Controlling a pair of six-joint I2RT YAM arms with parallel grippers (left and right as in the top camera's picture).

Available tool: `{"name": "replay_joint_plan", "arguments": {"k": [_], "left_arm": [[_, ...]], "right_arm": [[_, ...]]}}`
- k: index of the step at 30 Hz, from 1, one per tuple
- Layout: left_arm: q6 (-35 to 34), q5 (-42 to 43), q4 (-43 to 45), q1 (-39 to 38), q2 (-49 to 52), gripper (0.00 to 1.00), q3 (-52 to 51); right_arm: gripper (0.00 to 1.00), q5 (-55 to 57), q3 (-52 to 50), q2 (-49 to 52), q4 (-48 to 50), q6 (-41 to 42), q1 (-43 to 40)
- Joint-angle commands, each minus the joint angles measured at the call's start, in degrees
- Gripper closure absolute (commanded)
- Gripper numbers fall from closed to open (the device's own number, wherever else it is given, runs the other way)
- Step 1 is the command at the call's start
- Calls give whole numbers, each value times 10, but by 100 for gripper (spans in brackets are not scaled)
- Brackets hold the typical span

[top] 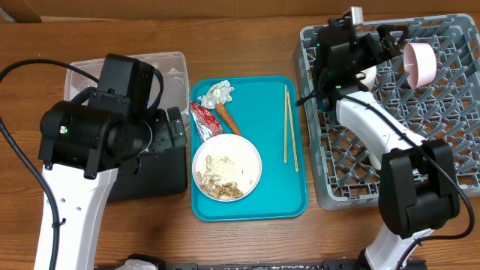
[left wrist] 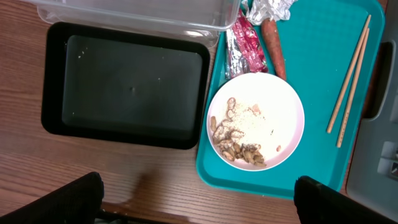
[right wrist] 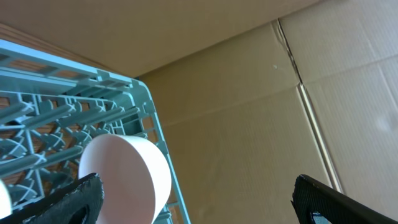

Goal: Sort waste into correct bins and load items into the dishwasher
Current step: 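Move the right gripper back over the tray toward the chopsticks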

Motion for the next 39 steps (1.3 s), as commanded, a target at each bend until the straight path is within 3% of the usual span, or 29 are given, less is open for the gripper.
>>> {"name": "replay_joint_plan", "arguments": {"k": [1,17,28,33,36,39], "left_arm": [[2,-9,1,3,2,0,5],[2,-9,1,3,2,0,5],[2,-9,1,3,2,0,5],[2,-9,1,3,2,0,5],[2,-9,1,3,2,0,5],[2,-9,1,3,2,0,5]], "right_arm": [[0,8,10,-22,2,3,27],[0,54,10,-126,-8,68,194],[0,24,10,-182,-71,139,238],[0,-85,10,-204,-276,323,269],[0,-276,10,-227,-433,498,279],[0,-434,10,-245,-515,657,272]]}}
